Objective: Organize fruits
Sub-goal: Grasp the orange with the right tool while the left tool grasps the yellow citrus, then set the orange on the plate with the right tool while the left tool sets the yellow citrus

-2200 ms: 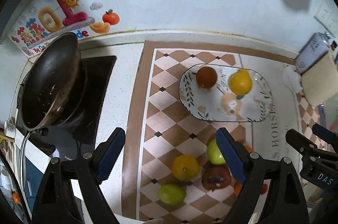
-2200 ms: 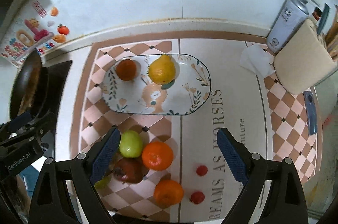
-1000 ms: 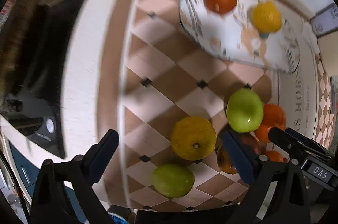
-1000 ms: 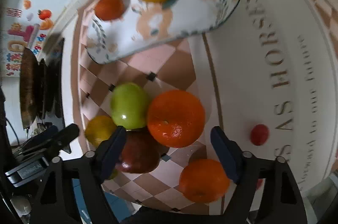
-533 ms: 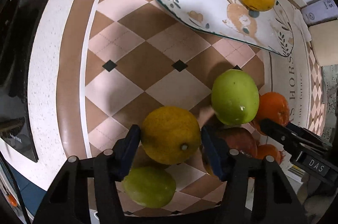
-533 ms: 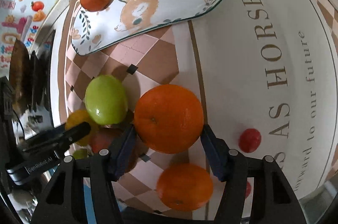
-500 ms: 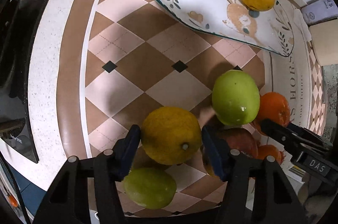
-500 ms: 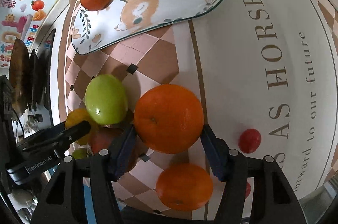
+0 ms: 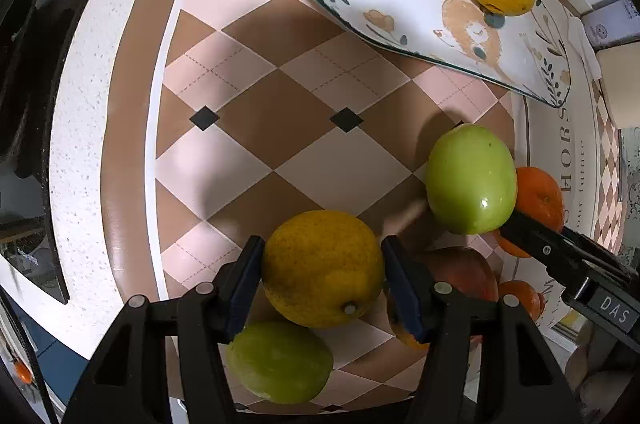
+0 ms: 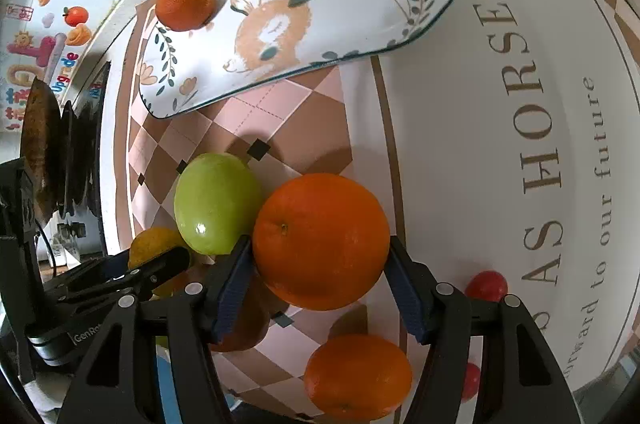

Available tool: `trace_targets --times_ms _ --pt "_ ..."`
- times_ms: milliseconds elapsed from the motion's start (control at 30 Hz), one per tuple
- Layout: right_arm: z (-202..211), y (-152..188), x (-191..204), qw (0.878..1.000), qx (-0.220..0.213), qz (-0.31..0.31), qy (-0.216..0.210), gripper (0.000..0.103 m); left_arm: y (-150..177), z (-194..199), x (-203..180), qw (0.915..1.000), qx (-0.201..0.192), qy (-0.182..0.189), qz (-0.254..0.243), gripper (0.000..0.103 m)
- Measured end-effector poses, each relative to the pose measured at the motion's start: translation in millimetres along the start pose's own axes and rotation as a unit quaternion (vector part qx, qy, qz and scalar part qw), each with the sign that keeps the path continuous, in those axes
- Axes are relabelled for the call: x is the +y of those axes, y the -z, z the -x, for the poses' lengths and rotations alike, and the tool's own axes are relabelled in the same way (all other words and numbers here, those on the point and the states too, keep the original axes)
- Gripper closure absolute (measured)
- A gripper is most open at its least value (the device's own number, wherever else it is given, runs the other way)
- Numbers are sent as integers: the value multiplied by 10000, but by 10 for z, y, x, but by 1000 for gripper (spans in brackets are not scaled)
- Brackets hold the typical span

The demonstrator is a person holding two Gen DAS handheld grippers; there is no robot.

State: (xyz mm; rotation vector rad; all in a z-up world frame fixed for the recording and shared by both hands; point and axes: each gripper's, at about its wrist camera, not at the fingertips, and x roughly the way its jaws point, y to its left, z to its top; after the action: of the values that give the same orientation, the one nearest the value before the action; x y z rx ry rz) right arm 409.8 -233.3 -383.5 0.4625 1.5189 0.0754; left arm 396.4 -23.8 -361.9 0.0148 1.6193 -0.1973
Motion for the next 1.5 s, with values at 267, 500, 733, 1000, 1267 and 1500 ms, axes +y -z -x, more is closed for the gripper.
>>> trace_targets --times_ms 267,500,733,1000,1267,1500 --pt "299 -73 95 9991 -399 78 -151 37 -268 594 -92 9988 -417 248 -53 46" --pt "545 -562 284 9960 -710 162 -517 37 -991 975 -178 9958 -733 540 54 46" --pt "112 -1107 525 9969 -495 385 -485 37 -1612 538 -79 9965 -62 747 380 46" --pt "-154 -1217 617 9969 -214 633 -412 37 -1728 315 -77 9969 165 619 460 46" --pt "-236 -1271 660 9974 -38 608 -372 36 -1759 196 -125 9988 231 261 346 45" --pt "-117 -1255 574 9986 0 476 -235 21 -1724 230 -139 9991 60 221 357 24"
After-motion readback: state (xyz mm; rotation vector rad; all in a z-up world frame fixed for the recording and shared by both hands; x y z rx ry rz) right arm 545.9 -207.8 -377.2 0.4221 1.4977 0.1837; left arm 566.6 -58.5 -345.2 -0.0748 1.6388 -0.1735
